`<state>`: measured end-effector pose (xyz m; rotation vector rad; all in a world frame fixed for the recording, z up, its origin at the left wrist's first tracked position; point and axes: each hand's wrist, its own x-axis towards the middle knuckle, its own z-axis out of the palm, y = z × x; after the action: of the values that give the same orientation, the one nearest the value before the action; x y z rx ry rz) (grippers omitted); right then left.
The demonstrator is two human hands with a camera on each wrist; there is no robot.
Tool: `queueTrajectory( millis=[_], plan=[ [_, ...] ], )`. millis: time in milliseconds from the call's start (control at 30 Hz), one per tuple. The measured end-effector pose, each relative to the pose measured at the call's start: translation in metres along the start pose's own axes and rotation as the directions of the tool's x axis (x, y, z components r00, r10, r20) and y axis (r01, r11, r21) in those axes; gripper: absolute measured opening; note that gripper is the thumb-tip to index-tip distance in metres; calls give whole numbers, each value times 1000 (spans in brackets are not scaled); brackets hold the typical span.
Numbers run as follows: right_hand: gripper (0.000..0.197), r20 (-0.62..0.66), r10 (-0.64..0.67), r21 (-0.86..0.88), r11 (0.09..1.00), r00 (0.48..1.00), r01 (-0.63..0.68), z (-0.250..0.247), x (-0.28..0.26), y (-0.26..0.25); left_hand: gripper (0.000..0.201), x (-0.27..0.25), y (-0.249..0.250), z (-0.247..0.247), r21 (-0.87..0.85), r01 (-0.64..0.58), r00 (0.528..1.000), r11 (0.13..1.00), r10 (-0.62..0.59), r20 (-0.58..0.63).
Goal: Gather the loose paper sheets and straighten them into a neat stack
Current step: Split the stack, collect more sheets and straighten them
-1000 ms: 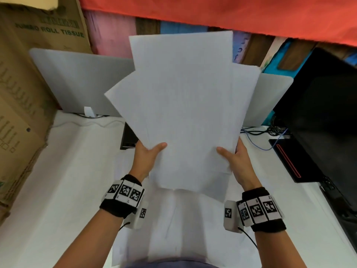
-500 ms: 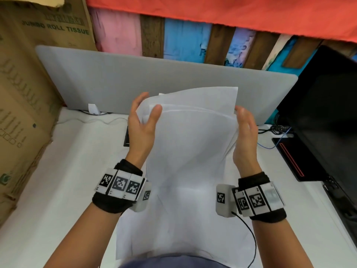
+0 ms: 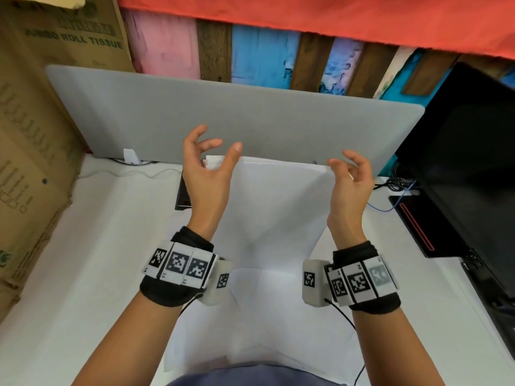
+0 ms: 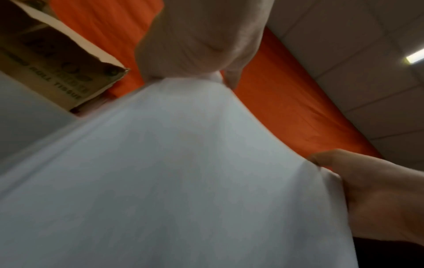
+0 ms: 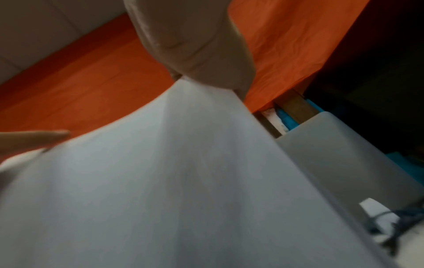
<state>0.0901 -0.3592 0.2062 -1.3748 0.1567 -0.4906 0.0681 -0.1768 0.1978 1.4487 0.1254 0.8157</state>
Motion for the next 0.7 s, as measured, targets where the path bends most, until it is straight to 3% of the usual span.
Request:
queueTrajectory(
  millis=[33, 100, 133, 200, 267, 300, 467, 567, 700],
  plan=[
    [12, 43, 29, 25, 999, 999, -30, -6, 1, 6, 51, -1, -5, -6, -20, 3, 999, 1000, -2, 53],
    [29, 205, 95, 8, 995, 974, -99, -20, 1, 20, 53, -5, -19, -20, -36, 77, 981, 996, -70, 183],
    [35, 297, 148, -24, 989, 943, -148, -27, -2, 29, 50, -8, -27, -26, -19, 150, 959, 989, -140, 245],
    [28, 424, 271, -139, 962, 864, -234, -36, -11, 48, 36, -16, -46, -36, 60, 281, 896, 958, -284, 341],
    [30, 447, 354, -246, 932, 822, -268, -40, -21, 63, 37, -27, -62, -41, 127, 334, 846, 934, -356, 397],
    [29, 435, 362, -256, 927, 824, -273, -40, -23, 66, 39, -31, -68, -42, 129, 346, 836, 929, -367, 407],
    [23, 378, 268, -174, 961, 886, -217, -34, -22, 49, 39, -28, -46, -43, -7, 294, 886, 956, -270, 378],
    [26, 406, 200, -125, 979, 892, -163, -34, -21, 37, 41, -24, -26, -46, -75, 235, 898, 969, -186, 399],
    [28, 421, 214, -92, 977, 882, -193, -39, -23, 44, 41, -26, -32, -51, -85, 241, 900, 967, -190, 392]
  ],
)
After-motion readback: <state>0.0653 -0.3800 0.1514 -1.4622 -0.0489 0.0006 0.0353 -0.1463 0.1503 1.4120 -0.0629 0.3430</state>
